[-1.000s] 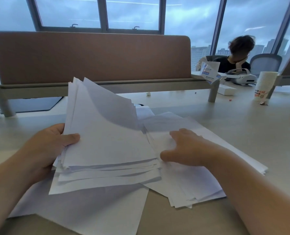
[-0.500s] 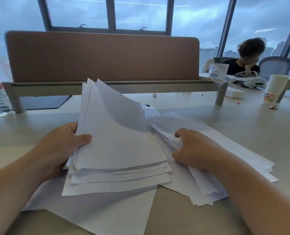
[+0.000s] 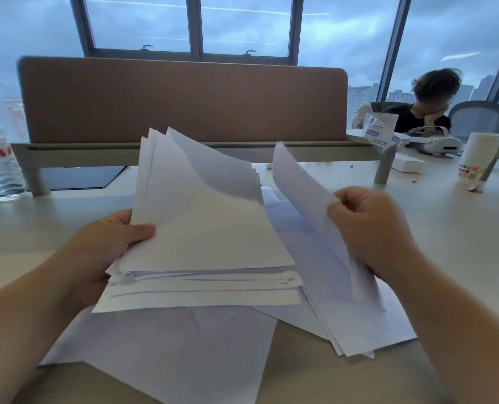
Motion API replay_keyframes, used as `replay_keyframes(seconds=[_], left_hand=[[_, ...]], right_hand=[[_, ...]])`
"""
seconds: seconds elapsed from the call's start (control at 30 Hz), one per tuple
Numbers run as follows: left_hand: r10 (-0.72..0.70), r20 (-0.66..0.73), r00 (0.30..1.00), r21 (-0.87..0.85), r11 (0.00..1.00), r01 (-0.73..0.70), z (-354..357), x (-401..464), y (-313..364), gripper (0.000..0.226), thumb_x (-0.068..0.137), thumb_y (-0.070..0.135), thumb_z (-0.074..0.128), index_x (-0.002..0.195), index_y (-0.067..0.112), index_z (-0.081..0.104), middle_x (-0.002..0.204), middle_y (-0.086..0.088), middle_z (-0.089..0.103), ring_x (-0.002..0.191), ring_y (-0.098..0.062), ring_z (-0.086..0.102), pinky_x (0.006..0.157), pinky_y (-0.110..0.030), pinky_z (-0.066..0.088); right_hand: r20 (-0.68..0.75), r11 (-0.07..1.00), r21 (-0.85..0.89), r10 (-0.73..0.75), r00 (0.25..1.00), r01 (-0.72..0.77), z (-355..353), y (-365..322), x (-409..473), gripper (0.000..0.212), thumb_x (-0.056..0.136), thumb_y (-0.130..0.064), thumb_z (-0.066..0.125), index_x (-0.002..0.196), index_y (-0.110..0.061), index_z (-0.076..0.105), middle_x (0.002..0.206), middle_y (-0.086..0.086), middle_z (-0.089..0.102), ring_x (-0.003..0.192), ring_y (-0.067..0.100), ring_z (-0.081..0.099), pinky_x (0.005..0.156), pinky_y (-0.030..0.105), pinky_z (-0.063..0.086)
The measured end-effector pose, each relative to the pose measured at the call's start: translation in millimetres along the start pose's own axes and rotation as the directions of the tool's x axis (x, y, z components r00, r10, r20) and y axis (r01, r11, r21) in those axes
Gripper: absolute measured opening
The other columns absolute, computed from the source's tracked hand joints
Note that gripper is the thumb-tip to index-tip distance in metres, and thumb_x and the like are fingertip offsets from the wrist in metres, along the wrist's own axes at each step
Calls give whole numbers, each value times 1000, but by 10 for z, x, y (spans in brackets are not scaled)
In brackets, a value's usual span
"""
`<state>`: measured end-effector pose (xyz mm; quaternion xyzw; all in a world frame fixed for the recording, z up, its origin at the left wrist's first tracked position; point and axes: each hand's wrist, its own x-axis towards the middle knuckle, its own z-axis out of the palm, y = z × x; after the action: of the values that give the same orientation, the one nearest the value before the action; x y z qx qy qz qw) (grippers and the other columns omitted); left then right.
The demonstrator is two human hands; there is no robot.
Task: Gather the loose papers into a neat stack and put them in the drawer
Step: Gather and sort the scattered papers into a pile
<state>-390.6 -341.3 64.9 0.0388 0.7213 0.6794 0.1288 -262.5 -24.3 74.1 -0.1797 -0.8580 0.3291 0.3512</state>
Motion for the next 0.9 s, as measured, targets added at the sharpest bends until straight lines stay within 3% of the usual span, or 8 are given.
replay_keyframes(seconds=[0.07,0.17,0.3,0.37,0.47,0.6,0.73,0.9], left_hand=[[-10,-7,1000,-13,1000,10,-17,13,18,21,102,0,53,105,12,71,72,-9,80,49,-20,74,39,-26,54],[-12,-12,1000,4,1000,12,-22,19,30,21,101,0,55,105,12,72,75,-9,81,49,-18,73,39,-24,54],[-37,10,999,9,999,37,13,14,13,22,102,-2,53,106,10,71,69,-9,79,48,-21,73,38,-25,53],[-49,28,998,26,998,49,27,25,-3,22,102,-1,53,110,9,70,72,-10,80,51,-23,75,39,-26,55],[-72,70,995,49,996,69,53,11,-36,23,103,0,52,109,11,71,77,-12,81,53,-26,75,41,-28,56],[-84,92,992,58,995,79,88,-17,-81,26,102,-1,54,112,12,73,89,-16,82,60,-29,77,45,-31,59],[-103,117,988,81,992,94,91,-32,-104,25,103,0,53,117,7,73,99,-22,81,67,-33,79,50,-35,62],[-133,175,975,154,982,106,100,-86,-97,25,107,9,51,123,9,71,109,-20,80,94,-46,77,84,-51,62]], right_hand=[[-20,937,341,87,996,-75,-47,-66,-19,17,92,-14,63,80,-18,75,65,-9,68,53,8,56,50,23,47],[82,707,679,193,978,-197,-113,-122,-5,22,98,-10,60,84,-21,73,74,-6,75,60,10,66,52,23,55],[158,485,833,252,955,-266,-215,-66,112,23,102,-11,52,116,-10,70,92,6,77,75,20,73,65,32,63],[224,438,842,248,943,-315,-245,12,156,35,103,-19,50,132,-12,67,109,10,74,93,29,72,84,43,60],[279,437,811,296,913,-389,-200,69,175,33,102,-28,54,125,-15,73,111,9,77,90,27,75,87,45,57],[304,509,702,417,856,-498,12,78,167,22,107,-15,47,111,-14,69,82,5,76,53,14,72,51,29,53],[353,566,600,446,822,-565,164,59,66,23,104,-3,46,107,-9,69,91,15,73,71,31,71,47,33,56],[374,703,410,452,810,-581,198,62,20,21,99,6,49,96,-1,68,75,16,73,51,23,68,42,30,56]])
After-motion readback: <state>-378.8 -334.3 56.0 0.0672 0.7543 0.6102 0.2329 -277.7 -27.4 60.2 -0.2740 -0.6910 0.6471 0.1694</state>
